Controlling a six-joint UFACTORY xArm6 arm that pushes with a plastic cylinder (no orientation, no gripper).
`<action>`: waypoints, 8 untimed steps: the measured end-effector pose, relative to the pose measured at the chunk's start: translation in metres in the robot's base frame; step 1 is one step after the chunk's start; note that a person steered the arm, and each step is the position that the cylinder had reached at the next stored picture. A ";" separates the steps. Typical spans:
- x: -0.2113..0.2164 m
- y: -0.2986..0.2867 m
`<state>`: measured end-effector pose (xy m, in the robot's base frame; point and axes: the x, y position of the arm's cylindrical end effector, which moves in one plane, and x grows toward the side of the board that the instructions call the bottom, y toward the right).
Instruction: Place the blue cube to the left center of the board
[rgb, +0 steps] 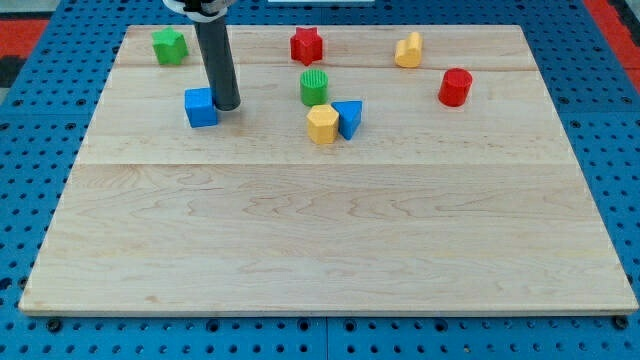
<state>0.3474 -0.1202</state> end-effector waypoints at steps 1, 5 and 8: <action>0.000 0.001; 0.012 -0.066; -0.006 -0.053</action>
<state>0.3415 -0.1735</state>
